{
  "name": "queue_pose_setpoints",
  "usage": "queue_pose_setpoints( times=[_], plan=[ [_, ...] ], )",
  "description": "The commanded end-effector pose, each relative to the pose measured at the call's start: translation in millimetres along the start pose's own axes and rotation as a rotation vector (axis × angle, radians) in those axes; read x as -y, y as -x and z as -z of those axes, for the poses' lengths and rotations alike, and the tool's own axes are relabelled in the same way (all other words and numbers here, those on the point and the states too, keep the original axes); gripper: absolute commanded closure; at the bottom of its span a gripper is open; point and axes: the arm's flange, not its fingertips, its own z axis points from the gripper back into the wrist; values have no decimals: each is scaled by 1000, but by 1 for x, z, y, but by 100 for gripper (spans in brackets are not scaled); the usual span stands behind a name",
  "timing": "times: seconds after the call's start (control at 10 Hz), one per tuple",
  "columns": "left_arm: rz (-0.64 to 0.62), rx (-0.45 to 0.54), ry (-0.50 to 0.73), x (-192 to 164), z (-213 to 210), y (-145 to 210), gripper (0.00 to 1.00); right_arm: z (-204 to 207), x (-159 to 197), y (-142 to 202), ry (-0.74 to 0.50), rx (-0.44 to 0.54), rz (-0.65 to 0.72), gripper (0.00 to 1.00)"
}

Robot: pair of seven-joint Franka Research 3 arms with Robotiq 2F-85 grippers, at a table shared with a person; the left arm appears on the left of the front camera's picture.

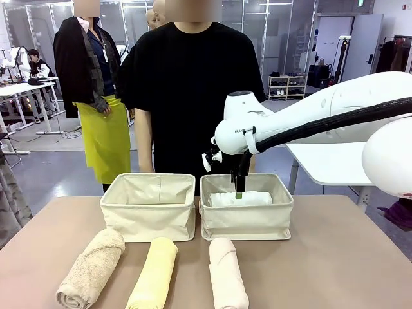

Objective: Divide the towels into two baskets.
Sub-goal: Pick up one hotel-folded towel from the bottom of the table and place it in the Fabric basket indicated by the person.

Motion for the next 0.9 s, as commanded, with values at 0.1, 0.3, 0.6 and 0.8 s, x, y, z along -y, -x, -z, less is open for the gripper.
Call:
queue_pose_setpoints(
  times=[0.1, 0.3, 0.6, 0.8],
  plan=[
    [4, 4, 13, 2, -2, 1, 0, 0, 0, -1, 0, -1, -2, 0],
    [4, 4, 13, 2, -2, 1, 0, 0, 0, -1, 0, -1, -2, 0],
    [4, 4, 13, 2, -2, 1, 0, -53, -9, 20, -82, 97, 188, 0],
    [4, 4, 13, 2, -2, 1, 0, -95, -31, 53, -152, 178, 362, 0]
  ],
)
